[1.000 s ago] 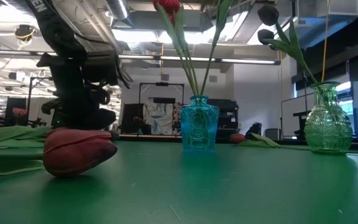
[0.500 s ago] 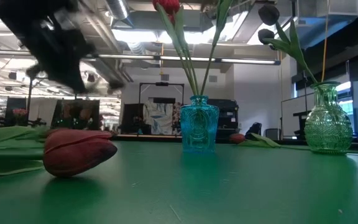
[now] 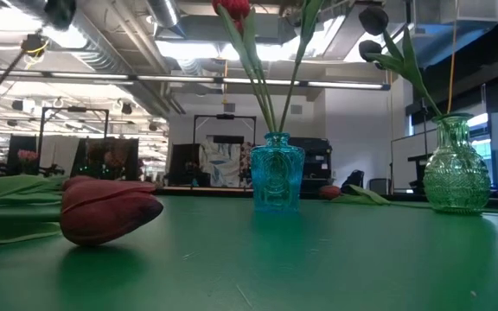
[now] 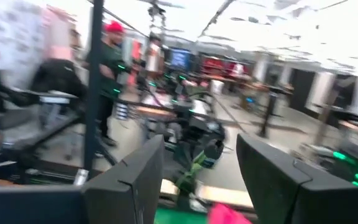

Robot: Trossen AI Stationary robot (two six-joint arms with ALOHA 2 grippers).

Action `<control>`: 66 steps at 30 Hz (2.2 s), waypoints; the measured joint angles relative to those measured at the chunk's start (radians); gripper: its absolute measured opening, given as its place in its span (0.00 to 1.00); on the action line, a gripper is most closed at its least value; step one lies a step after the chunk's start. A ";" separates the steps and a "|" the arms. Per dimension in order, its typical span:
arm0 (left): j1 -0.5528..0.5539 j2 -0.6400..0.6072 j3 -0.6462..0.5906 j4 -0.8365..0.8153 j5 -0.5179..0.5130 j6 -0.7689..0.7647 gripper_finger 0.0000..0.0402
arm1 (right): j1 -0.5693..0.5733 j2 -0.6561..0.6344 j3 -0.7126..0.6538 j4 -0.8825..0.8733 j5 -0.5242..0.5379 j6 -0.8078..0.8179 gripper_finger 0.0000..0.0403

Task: Sort flowers into vase by color
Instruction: Put the black flower in the green vase

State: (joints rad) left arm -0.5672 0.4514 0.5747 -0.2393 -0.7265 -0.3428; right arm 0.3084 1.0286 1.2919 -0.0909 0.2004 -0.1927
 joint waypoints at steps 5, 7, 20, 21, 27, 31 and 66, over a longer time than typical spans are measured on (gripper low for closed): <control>-0.106 0.062 0.001 0.186 0.152 0.176 0.02 | 0.017 0.024 0.000 0.042 -0.097 0.006 0.50; -0.145 0.100 0.001 0.250 0.195 0.218 0.02 | 0.042 0.037 0.000 0.030 -0.086 0.006 0.50; -0.322 0.400 0.001 0.607 0.224 0.332 0.02 | 0.273 0.097 0.000 0.028 -0.001 0.002 0.50; -0.331 0.425 0.001 0.649 0.224 0.347 0.02 | 0.288 0.096 0.000 0.043 -0.006 0.002 0.50; -0.375 0.545 0.001 0.832 0.224 0.413 0.02 | 0.364 0.099 0.000 0.105 -0.078 -0.107 0.50; -0.376 0.623 0.001 0.941 0.230 0.438 0.02 | 0.375 0.101 0.000 0.064 -0.070 -0.122 0.50; -0.228 1.198 0.232 1.260 0.270 0.398 0.02 | 0.699 0.570 -0.001 -0.008 0.586 0.648 0.50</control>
State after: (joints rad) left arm -0.7956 1.6495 0.8062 1.0212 -0.4562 0.0549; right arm 1.0077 1.5984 1.2911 -0.0988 0.7862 0.4553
